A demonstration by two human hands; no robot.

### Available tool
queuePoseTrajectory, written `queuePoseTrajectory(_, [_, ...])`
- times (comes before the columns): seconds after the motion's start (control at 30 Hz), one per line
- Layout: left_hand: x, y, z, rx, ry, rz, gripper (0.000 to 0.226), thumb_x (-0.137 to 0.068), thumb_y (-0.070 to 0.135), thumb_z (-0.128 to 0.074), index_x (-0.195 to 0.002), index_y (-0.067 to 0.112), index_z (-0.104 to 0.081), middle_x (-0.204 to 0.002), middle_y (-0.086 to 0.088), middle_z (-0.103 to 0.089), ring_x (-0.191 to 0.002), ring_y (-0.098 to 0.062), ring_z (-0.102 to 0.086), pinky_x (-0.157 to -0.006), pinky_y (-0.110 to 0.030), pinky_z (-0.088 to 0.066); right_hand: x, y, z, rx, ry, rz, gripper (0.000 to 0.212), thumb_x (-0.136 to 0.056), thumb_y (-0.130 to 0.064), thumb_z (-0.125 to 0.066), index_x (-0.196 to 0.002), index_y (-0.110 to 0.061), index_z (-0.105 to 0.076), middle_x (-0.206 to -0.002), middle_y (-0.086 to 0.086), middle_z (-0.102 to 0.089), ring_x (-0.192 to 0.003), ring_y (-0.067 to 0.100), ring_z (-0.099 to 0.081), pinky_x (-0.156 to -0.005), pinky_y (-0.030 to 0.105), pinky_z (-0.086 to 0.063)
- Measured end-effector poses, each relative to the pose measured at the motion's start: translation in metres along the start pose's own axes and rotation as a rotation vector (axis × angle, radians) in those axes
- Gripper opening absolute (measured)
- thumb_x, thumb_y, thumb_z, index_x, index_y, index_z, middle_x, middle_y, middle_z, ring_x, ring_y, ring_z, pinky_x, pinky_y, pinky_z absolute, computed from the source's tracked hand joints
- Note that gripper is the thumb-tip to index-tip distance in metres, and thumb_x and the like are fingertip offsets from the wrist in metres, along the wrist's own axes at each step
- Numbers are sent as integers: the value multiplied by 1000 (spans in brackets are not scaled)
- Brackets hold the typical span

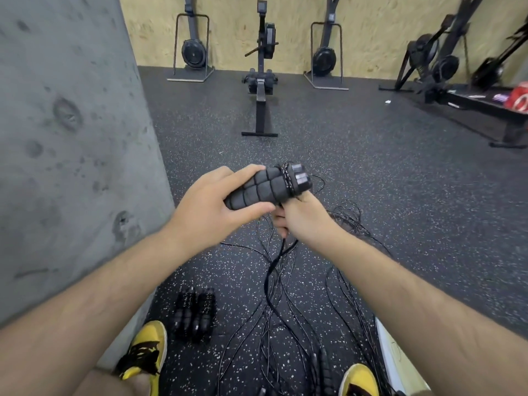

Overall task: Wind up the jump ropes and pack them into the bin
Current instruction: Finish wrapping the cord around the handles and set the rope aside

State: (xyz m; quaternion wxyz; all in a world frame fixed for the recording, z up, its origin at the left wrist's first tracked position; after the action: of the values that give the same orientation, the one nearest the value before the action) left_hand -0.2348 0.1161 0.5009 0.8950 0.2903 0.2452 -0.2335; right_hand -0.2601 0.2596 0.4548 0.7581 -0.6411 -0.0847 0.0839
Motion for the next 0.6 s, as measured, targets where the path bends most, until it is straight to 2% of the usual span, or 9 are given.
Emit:
queuePoseTrajectory(0.07, [-3, -4, 1, -11, 28, 42, 56, -85, 66, -64, -135, 43, -55, -84, 7, -55, -86, -13, -51, -78, -28, -42, 4, 1, -8, -42, -23, -31, 28, -108, -22, -32, -82, -19, -42, -55, -8, -34, -44, 8, -30, -42, 24, -28])
queuePoseTrajectory(0.17, [-8, -12, -2, -118, 33, 37, 58, -85, 75, -57, -133, 43, -53, -83, 2, -54, -84, -18, -51, -76, -36, -45, 7, 4, -15, 17, -22, -36, 27, -108, -23, -32, -84, -21, -46, -57, -9, -35, -40, 3, -30, -41, 20, -25])
queuePoseTrajectory(0.27, [-14, -27, -1, -225, 64, 93, 63, -82, 82, -51, -131, 43, -54, -80, 0, -51, -81, -22, -50, -69, -35, -41, 7, 4, -18, 162, -11, -37, 34, -107, -35, -32, -87, -20, -56, -50, -12, -42, -39, 5, -36, -45, 22, -31])
queuePoseTrajectory(0.4, [-16, -44, 4, -359, 70, 132, 73, -77, 90, -41, -133, 44, -52, -83, 2, -44, -83, -24, -46, -65, -36, -45, 12, -4, -14, 268, 17, -41, 42, -106, -41, -31, -87, -20, -62, -50, -11, -47, -40, 4, -42, -52, 26, -33])
queuePoseTrajectory(0.5, [-18, -43, 4, -419, 71, 112, 73, -78, 85, -46, -135, 41, -53, -87, -1, -45, -84, -25, -45, -64, -34, -42, 15, -18, -8, 396, 42, -8, 46, -106, -41, -30, -89, -19, -66, -58, -7, -52, -49, 8, -47, -57, 28, -35])
queuePoseTrajectory(0.6, [-20, -48, 7, -505, 63, 125, 72, -78, 82, -49, -134, 36, -56, -86, -3, -42, -83, -27, -45, -63, -34, -38, 22, -26, -4, 471, 6, -31, 46, -106, -38, -29, -86, -20, -66, -58, -5, -53, -42, 6, -44, -54, 28, -34])
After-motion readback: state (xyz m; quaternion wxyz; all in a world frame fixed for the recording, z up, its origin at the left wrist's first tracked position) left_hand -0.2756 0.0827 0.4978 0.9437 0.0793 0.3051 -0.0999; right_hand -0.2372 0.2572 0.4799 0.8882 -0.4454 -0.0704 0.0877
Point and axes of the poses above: each hand's wrist, its own x-axis away from the middle knuckle, its own z-axis out of the back of the hand, y = z × x, the point moved 8 cm from there along -x, towards the middle knuckle
